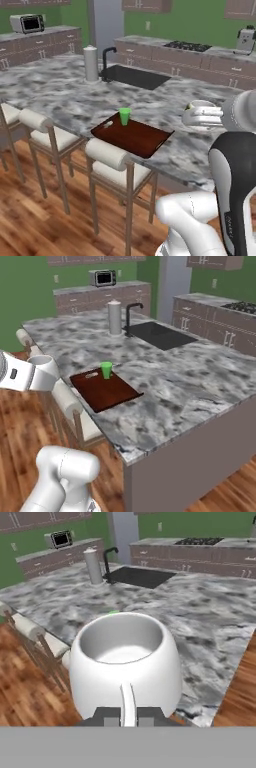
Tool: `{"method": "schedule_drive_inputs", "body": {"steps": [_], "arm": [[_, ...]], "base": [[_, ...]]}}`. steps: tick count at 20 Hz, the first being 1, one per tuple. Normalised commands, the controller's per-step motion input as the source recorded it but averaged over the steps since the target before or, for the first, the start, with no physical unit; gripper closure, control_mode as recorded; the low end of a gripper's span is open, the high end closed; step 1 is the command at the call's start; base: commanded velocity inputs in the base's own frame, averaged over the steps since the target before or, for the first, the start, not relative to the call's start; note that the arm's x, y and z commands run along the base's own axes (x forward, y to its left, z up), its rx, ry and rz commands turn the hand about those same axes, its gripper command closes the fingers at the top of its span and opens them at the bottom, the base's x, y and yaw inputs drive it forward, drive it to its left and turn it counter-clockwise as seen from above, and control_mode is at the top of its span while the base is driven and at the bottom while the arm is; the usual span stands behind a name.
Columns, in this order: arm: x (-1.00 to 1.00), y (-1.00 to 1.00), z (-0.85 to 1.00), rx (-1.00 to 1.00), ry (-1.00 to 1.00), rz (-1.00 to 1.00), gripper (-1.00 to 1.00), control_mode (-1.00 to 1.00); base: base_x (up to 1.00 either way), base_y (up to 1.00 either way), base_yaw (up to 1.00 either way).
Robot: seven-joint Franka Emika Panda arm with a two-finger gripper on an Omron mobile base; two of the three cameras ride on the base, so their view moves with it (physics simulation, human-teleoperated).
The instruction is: There is a tray on the dining counter. Grab the cup, mug, and pitcher and place them on the tray. The pitcher may be placed next to the tray if it cannot fit the tray.
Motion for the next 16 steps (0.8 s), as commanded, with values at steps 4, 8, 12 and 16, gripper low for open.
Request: {"method": "schedule_drive_inputs", "body": {"steps": [4,8,12,16], "arm": [[0.00,0.00,0.00,0.00,0.00,0.00,1.00,1.00],[0.00,0.00,0.00,0.00,0.00,0.00,1.00,1.00],[0.00,0.00,0.00,0.00,0.00,0.00,1.00,1.00],[0.00,0.00,0.00,0.00,0.00,0.00,1.00,1.00]], "base": [[0.32,1.00,-0.02],[0.11,1.00,-0.01],[0.23,0.30,-0.01],[0.58,-0.13,0.00]]}}
